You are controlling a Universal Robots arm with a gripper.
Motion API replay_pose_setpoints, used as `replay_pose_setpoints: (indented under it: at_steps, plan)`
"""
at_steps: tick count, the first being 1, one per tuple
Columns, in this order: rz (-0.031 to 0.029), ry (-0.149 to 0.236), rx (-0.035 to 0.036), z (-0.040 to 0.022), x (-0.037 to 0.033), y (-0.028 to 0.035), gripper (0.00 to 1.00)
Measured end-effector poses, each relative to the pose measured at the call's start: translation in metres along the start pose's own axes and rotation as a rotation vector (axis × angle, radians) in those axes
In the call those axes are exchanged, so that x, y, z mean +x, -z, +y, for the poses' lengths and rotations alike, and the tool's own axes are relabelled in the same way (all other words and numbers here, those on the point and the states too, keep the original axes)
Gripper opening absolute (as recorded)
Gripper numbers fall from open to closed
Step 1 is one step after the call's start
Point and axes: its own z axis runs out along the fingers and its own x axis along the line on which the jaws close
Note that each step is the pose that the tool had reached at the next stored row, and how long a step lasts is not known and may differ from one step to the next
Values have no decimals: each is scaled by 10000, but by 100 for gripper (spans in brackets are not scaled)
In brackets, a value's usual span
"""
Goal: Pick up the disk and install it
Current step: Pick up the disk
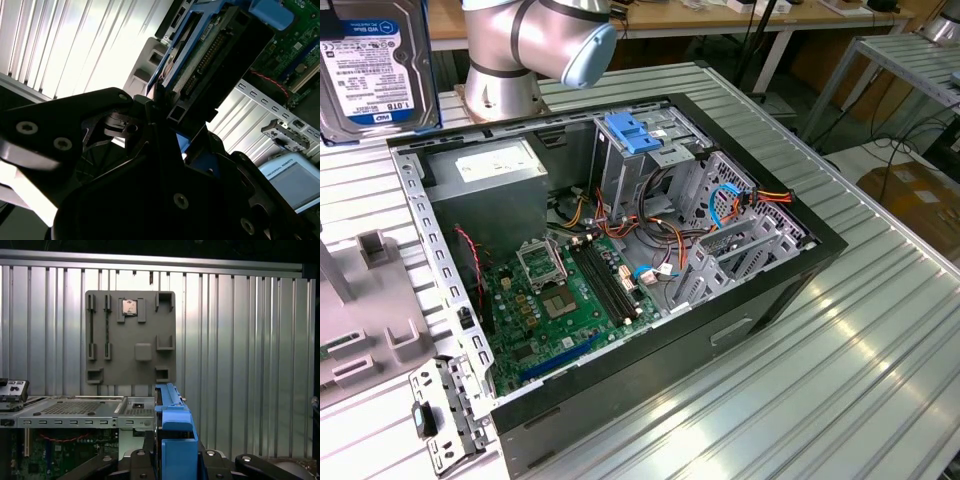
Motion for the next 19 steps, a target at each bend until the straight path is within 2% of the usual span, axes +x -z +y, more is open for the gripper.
replay_pose_setpoints:
  at_steps: [11, 19]
  plan:
    - [-1, -1, -11, -115, 3, -1, 37]
    - [0, -2, -23, -223, 5, -2, 37]
